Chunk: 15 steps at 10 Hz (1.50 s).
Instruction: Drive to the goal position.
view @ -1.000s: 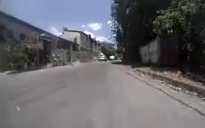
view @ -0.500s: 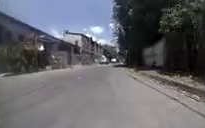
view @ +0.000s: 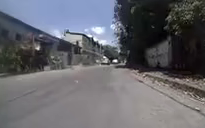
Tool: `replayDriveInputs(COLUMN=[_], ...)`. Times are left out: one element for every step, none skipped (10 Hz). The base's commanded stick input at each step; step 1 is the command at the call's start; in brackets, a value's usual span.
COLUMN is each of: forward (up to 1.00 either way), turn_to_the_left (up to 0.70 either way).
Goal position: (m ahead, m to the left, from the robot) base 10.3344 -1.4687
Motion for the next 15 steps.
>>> replayDriveInputs(forward=[0.85,0.85,0.85,0.85,0.85,0.85,0.85,0.85,0.85,0.85,0.85,0.85,0.85,0.85,0.85], turn_to_the_left=[-0.34,-0.34,-0.12,0.0,0.0,0.0,0.0,0.0,0.0,0.0,0.0,0.0,0.0,0.0,0.0])
